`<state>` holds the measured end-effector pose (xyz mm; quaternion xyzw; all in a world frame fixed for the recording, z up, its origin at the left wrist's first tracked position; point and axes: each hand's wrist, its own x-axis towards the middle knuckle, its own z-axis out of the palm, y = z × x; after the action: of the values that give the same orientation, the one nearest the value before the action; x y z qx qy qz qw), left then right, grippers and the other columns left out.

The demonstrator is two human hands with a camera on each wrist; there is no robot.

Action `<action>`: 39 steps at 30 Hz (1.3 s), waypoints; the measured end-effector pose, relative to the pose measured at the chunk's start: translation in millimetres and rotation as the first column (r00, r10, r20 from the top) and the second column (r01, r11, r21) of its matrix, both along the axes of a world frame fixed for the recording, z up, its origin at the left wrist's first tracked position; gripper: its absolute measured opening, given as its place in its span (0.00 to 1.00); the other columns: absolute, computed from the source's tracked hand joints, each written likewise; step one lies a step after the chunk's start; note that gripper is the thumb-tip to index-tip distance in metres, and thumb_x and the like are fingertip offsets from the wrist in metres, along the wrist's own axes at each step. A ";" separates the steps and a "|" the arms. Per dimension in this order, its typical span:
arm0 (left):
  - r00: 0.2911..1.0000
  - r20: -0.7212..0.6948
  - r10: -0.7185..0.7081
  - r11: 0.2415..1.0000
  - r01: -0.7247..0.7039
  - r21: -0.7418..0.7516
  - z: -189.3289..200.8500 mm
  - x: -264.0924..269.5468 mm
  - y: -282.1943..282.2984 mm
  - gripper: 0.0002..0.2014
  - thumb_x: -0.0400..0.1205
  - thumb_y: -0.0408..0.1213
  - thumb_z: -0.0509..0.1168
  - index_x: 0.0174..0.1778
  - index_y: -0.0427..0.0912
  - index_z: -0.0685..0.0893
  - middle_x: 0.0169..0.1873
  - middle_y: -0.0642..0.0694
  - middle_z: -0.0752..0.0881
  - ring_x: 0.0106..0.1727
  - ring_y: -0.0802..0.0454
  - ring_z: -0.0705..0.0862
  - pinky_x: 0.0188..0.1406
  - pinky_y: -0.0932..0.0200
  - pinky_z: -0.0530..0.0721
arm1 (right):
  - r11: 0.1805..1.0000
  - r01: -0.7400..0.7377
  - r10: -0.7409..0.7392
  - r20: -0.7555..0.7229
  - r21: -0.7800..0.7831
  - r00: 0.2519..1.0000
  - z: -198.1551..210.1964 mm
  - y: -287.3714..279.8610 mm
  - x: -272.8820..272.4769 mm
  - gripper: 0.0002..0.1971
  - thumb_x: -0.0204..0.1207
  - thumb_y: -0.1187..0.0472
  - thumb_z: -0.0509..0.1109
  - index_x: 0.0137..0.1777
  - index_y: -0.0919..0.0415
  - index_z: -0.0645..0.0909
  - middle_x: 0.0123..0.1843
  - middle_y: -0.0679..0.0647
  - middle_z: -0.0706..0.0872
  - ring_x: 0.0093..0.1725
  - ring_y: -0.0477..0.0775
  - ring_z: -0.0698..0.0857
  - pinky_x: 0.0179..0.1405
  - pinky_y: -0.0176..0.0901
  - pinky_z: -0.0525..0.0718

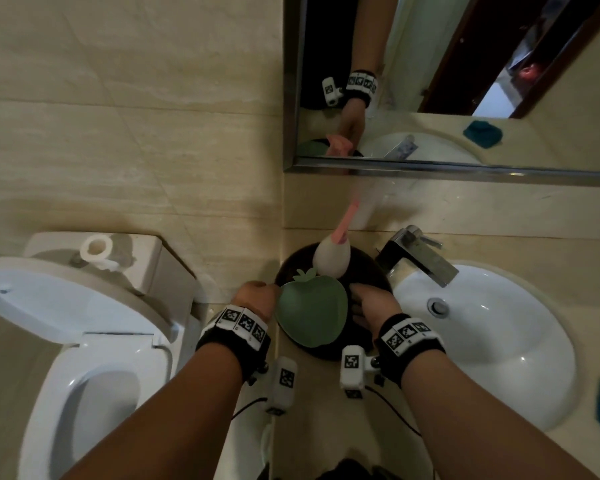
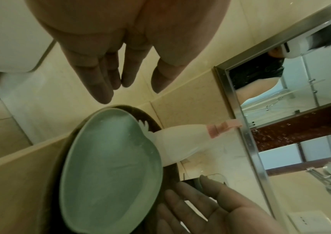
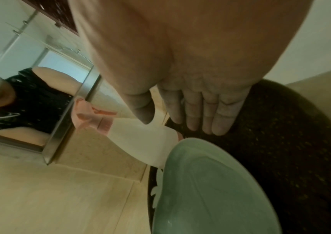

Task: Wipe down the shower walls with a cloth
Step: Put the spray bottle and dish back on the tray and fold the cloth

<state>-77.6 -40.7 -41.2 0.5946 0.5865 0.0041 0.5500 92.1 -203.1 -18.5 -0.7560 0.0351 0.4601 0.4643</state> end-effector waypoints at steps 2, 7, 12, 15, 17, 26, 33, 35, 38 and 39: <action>0.999 0.047 0.014 1.000 -0.014 0.017 12.4 5.9 4.7 0.05 0.84 0.39 0.69 0.45 0.43 0.88 0.61 0.30 0.90 0.63 0.31 0.89 0.65 0.38 0.89 | 0.998 0.065 -0.065 0.010 0.009 0.998 12.5 -4.1 3.6 0.08 0.85 0.56 0.71 0.56 0.60 0.85 0.56 0.59 0.87 0.58 0.61 0.85 0.67 0.59 0.85; 0.993 0.078 -0.090 0.995 0.087 0.039 52.9 30.4 -7.8 0.16 0.85 0.40 0.68 0.67 0.38 0.87 0.67 0.33 0.88 0.68 0.34 0.86 0.70 0.43 0.85 | 0.990 0.119 -0.123 0.051 0.077 0.991 52.3 -26.1 20.9 0.07 0.85 0.58 0.70 0.46 0.59 0.81 0.43 0.56 0.80 0.38 0.53 0.78 0.36 0.44 0.80; 0.971 0.240 -0.007 0.993 0.035 -0.110 84.9 60.1 -47.8 0.19 0.88 0.35 0.67 0.74 0.31 0.82 0.68 0.30 0.86 0.42 0.47 0.85 0.65 0.42 0.89 | 0.986 0.125 -0.138 0.123 0.111 0.983 85.6 -72.9 37.2 0.13 0.87 0.59 0.68 0.65 0.66 0.82 0.63 0.68 0.86 0.60 0.66 0.88 0.59 0.55 0.89; 0.963 0.258 -0.083 0.988 0.112 -0.103 96.5 79.2 -77.5 0.13 0.87 0.33 0.67 0.66 0.31 0.84 0.50 0.37 0.89 0.38 0.46 0.84 0.58 0.40 0.91 | 0.963 0.229 -0.249 0.148 0.141 0.957 105.5 -112.6 40.7 0.10 0.86 0.59 0.70 0.59 0.66 0.84 0.70 0.67 0.84 0.66 0.68 0.86 0.71 0.62 0.84; 0.948 0.277 -0.154 0.978 0.186 -0.093 111.5 92.7 -104.1 0.04 0.89 0.33 0.66 0.57 0.36 0.81 0.40 0.44 0.83 0.37 0.47 0.83 0.58 0.41 0.89 | 0.950 0.263 -0.289 0.154 0.167 0.945 111.4 -145.2 45.4 0.10 0.87 0.57 0.70 0.58 0.65 0.85 0.69 0.66 0.85 0.66 0.67 0.86 0.70 0.63 0.85; 0.916 0.293 -0.272 0.941 0.317 -0.118 129.0 149.6 -276.1 0.08 0.87 0.32 0.67 0.42 0.41 0.81 0.38 0.41 0.83 0.37 0.44 0.83 0.52 0.46 0.87 | 0.873 0.454 -0.481 0.167 0.177 0.861 133.0 -341.2 64.1 0.20 0.88 0.58 0.68 0.70 0.75 0.81 0.71 0.72 0.83 0.63 0.68 0.87 0.70 0.66 0.84; 0.903 0.327 -0.279 0.917 0.351 -0.187 133.7 184.0 -402.7 0.12 0.88 0.30 0.66 0.38 0.38 0.79 0.31 0.40 0.78 0.30 0.46 0.77 0.39 0.50 0.78 | 0.754 0.629 -0.654 0.127 0.187 0.746 122.7 -478.6 88.2 0.16 0.85 0.56 0.72 0.61 0.72 0.86 0.47 0.58 0.88 0.42 0.57 0.87 0.42 0.49 0.87; 0.901 0.327 -0.285 0.918 0.355 -0.177 135.9 191.0 -422.6 0.08 0.87 0.31 0.68 0.42 0.37 0.83 0.35 0.39 0.82 0.33 0.44 0.80 0.39 0.49 0.82 | 0.727 0.659 -0.680 0.078 0.192 0.729 116.8 -500.1 94.7 0.12 0.87 0.57 0.70 0.58 0.67 0.85 0.50 0.56 0.89 0.46 0.57 0.87 0.48 0.52 0.88; 0.892 0.308 -0.332 0.906 0.392 -0.159 128.5 209.6 -440.3 0.08 0.87 0.31 0.68 0.42 0.40 0.83 0.40 0.38 0.85 0.37 0.44 0.84 0.47 0.45 0.86 | 0.694 0.695 -0.712 0.031 0.191 0.702 99.5 -521.2 105.6 0.10 0.87 0.58 0.69 0.55 0.66 0.84 0.50 0.56 0.88 0.48 0.58 0.87 0.55 0.55 0.86; 0.893 0.298 -0.337 0.901 0.398 -0.174 126.2 216.0 -445.3 0.09 0.88 0.31 0.66 0.41 0.39 0.82 0.37 0.38 0.84 0.36 0.44 0.82 0.46 0.45 0.84 | 0.688 0.704 -0.717 0.015 0.177 0.697 92.1 -525.7 109.2 0.10 0.88 0.59 0.68 0.54 0.66 0.84 0.48 0.57 0.87 0.45 0.58 0.86 0.55 0.54 0.86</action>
<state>138.3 -486.0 85.0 0.6216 0.3817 -0.0903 0.6780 201.2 -728.9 73.6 -0.6625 0.2694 0.2138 0.6655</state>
